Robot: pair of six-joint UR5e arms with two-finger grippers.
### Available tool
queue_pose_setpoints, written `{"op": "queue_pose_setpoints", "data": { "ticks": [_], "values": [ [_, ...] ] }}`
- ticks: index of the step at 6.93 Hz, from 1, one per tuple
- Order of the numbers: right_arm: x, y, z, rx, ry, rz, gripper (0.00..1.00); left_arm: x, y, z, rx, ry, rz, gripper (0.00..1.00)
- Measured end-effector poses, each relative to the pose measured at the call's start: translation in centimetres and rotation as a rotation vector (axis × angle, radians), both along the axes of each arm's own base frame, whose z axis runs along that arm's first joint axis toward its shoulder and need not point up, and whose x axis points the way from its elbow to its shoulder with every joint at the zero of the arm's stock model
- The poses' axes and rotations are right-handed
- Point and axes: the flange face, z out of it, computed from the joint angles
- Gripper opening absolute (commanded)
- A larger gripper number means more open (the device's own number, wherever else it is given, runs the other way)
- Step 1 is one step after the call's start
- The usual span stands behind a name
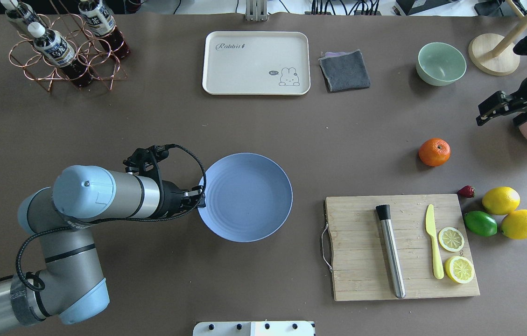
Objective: Pick orange to plate
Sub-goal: 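Slide the plate inward with the left gripper while the right gripper reaches the orange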
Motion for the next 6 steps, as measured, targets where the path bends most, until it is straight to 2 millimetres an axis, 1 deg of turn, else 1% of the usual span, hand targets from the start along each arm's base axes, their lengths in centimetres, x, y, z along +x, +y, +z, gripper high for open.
{"op": "queue_pose_setpoints", "data": {
  "ticks": [1, 2, 3, 5, 6],
  "values": [
    [-1.6, 0.2, 0.0, 0.020, -0.006, 0.021, 0.93, 0.2, 0.1, -0.5, -0.002, 0.007, -0.004, 0.00],
    [-3.1, 0.4, 0.0, 0.041, -0.011, 0.024, 0.93, 0.9, 0.8, -0.8, -0.005, 0.011, -0.009, 0.00],
    [-4.5, 0.8, 0.1, 0.052, -0.010, 0.010, 0.91, 1.6, 1.8, -0.6, -0.004, 0.006, -0.009, 0.00],
    [-7.2, 1.4, 0.4, 0.061, 0.003, -0.026, 0.92, 2.2, 2.4, 0.6, -0.005, -0.015, -0.006, 0.00],
    [-8.4, 1.4, 0.2, 0.063, 0.004, -0.039, 0.91, 2.2, 2.4, 1.2, -0.007, -0.025, -0.006, 0.19]
  ]
}}
